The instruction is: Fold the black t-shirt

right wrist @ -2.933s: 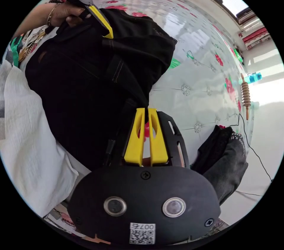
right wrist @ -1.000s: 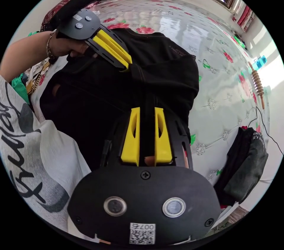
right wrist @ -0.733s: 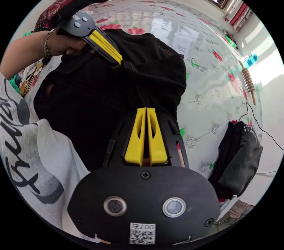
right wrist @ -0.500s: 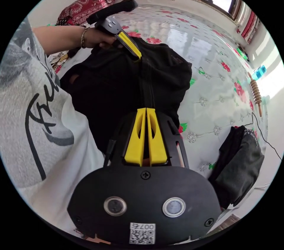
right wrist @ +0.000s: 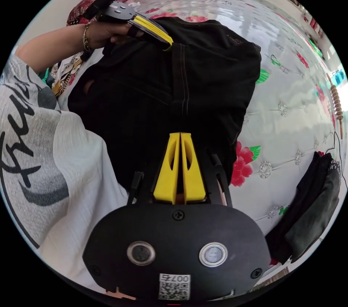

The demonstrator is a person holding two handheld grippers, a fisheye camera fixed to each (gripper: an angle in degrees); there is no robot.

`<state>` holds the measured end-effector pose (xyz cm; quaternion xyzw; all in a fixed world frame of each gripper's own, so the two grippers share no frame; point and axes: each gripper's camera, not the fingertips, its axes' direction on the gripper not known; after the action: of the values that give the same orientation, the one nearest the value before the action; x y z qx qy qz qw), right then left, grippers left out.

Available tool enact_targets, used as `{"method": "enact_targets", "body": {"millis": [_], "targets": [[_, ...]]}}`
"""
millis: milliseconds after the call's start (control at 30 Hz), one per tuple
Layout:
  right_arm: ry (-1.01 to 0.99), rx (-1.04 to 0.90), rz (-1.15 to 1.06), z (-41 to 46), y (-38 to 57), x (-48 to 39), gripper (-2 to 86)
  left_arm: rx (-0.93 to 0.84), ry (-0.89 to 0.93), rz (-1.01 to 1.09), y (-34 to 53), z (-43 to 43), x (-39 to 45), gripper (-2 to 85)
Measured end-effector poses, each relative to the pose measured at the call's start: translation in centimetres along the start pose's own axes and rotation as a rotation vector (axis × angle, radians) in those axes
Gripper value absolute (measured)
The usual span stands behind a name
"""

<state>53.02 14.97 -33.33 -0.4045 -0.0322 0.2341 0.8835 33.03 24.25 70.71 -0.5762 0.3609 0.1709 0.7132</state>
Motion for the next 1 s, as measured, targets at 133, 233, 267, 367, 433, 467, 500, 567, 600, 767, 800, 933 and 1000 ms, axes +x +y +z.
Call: {"method": "enact_targets", "body": {"millis": [133, 233, 267, 367, 433, 467, 500, 567, 600, 767, 800, 933, 1000], "targets": [[0.044, 0.096, -0.039, -2.4, 0.8, 0.2, -0.3, 0.034, -0.007, -0.067, 3.0, -1.3, -0.2, -0.9], [0.087, 0.179, 0.017, -4.1, 1.1, 1.5, -0.3, 0.077, -0.040, -0.152, 6.0, -2.6, -1.2, -0.9], [0.111, 0.199, 0.041, -4.4, 1.0, 2.2, -0.3, 0.089, -0.048, -0.165, 6.5, -2.9, -1.4, -1.0], [0.118, 0.145, 0.057, -3.3, 0.4, 3.6, -0.3, 0.140, -0.032, -0.139, 7.6, -3.8, -1.1, -1.0], [0.140, 0.071, 0.056, -2.0, 0.3, 4.4, -0.3, 0.148, 0.044, -0.062, 7.1, -3.1, 0.2, -1.0], [0.144, 0.008, 0.052, -1.2, 0.5, 4.9, -0.3, 0.144, 0.063, -0.031, 7.0, -2.7, 0.7, -1.0], [0.145, -0.014, 0.053, -0.9, 0.8, 5.2, -0.3, 0.115, 0.070, 0.033, 6.6, -1.5, 1.8, -1.0], [0.122, 0.003, 0.087, -1.3, 2.1, 6.2, -0.3, 0.006, 0.022, 0.088, 6.4, 1.2, 3.1, -1.0], [0.111, -0.008, 0.095, -1.3, 2.4, 6.5, -0.3, 0.115, -0.005, 0.102, 7.1, 0.9, 3.3, -1.0], [0.119, 0.080, 0.147, -4.3, 4.1, 7.9, -0.3, 0.037, 0.048, 0.000, 8.3, 0.9, 1.9, -1.0], [0.127, 0.114, 0.142, -4.8, 4.0, 7.9, -0.3, 0.060, 0.043, 0.000, 9.2, 0.3, 1.8, -1.0], [0.107, 0.120, 0.149, -4.5, 1.8, 9.5, -0.3, 0.069, 0.024, 0.000, 13.1, -0.7, 1.3, -1.0], [0.099, -0.035, 0.187, -1.6, 1.4, 10.8, -0.2, 0.052, 0.004, -0.028, 15.4, -0.9, 0.8, -1.0]]}}
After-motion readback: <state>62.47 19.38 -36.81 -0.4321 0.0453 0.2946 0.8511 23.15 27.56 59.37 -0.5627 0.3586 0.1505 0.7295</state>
